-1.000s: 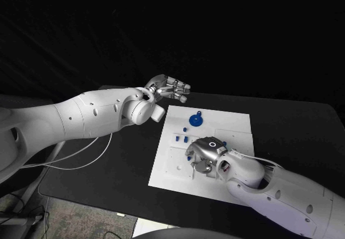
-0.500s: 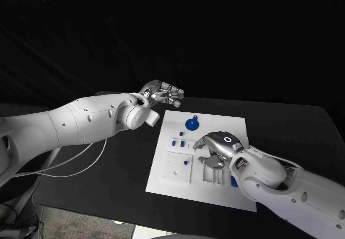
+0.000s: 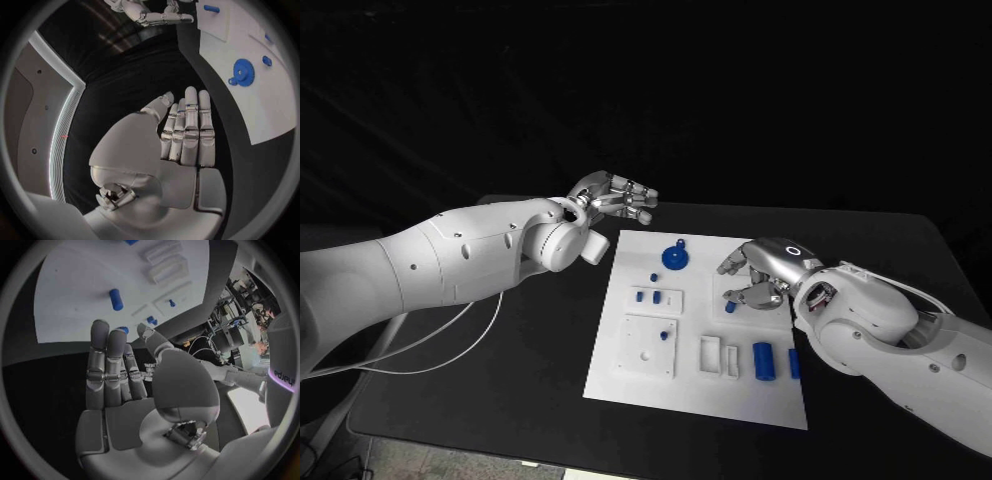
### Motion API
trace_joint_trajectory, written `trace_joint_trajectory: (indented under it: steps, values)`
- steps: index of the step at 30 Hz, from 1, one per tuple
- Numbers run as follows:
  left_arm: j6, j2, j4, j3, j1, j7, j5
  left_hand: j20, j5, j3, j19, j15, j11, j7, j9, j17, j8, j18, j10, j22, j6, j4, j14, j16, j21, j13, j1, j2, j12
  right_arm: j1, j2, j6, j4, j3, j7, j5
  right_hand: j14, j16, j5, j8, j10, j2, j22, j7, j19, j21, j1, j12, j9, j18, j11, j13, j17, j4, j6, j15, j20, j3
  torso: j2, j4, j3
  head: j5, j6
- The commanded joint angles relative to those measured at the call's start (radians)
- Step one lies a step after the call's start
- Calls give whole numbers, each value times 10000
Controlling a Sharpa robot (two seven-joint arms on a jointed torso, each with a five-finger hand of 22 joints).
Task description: Assemble the parts on the task board
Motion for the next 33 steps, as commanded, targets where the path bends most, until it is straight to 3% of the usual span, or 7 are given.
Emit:
trace_joint_trajectory:
  steps: [1,5,11,15,20,26,33]
  values:
    - [192,19,-3,3,18,72,50,-19,24,-1,85,28,-16,-19,6,11,46,-14,-16,8,-42,1,18,-20,-19,-11,78,-4,-56,10,6,1032,-121,22,-115,125,-118,-143,-664,-48,-459,-115,-120,-153,126,-158,165,50,-14,90,92,11,-115,233,-283,67,102,-530,7,7,11,-56,40]
    - [233,9,-4,3,18,55,50,-28,18,-17,77,26,-17,-18,5,14,43,-23,-7,79,-33,-19,23,-11,-12,-11,80,17,-57,20,69,1353,-332,28,-185,99,-157,-81,-953,-37,-622,-289,-423,-203,260,-432,954,43,-5,128,139,4,-315,1432,-347,116,167,-1264,2,12,-9,-102,35]
    - [264,-6,-16,3,18,41,50,-28,18,-17,77,26,-17,-18,5,14,43,-23,-7,79,-33,-19,23,-11,-12,-11,80,17,-57,18,229,1674,-613,-101,-234,34,-180,-36,-999,-41,-600,-305,-476,-166,282,-480,1061,41,-7,127,140,5,-375,1654,-335,130,171,-1329,6,28,-6,-153,-18]
    - [297,-9,-16,2,17,33,50,-28,18,-17,77,26,-17,-18,5,14,43,-23,-7,79,-33,-19,23,-11,-12,-11,80,17,-57,13,305,1785,-666,-249,-243,-64,-171,-19,-981,-44,-466,-204,-486,-97,302,-476,1052,35,-9,118,111,3,-398,1567,-266,106,157,-1312,12,35,-3,-154,-47]
    - [319,-13,-17,2,17,29,50,-28,18,-17,77,26,-17,-18,5,14,43,-23,-7,79,-33,-19,23,-11,-12,-11,80,17,-57,-5,395,1808,-747,-367,-206,-149,-105,22,-1159,-46,-27,91,-485,-18,340,-402,814,32,-11,101,12,0,-450,984,-107,79,140,-868,5,24,-8,-170,-63]
    - [332,-20,-17,2,16,25,50,-28,18,-17,77,26,-17,-18,5,14,43,-23,-7,79,-33,-19,23,-11,-12,-11,80,17,-57,-24,484,1744,-830,-424,-158,-182,-24,78,-1351,-48,482,397,-462,151,368,-221,454,27,-11,31,-104,-1,-431,501,275,18,72,-198,6,27,-7,-174,-91]
    - [343,-24,-20,1,16,17,50,-27,24,-27,65,25,-18,-21,6,20,43,-24,-11,144,-36,-27,23,4,-22,-12,52,47,-59,-43,540,1579,-884,-462,-163,-241,58,132,-1637,-44,888,457,-423,205,376,-30,53,21,-6,-20,-211,0,-378,146,468,-52,-2,1123,1,17,-13,-187,-125]
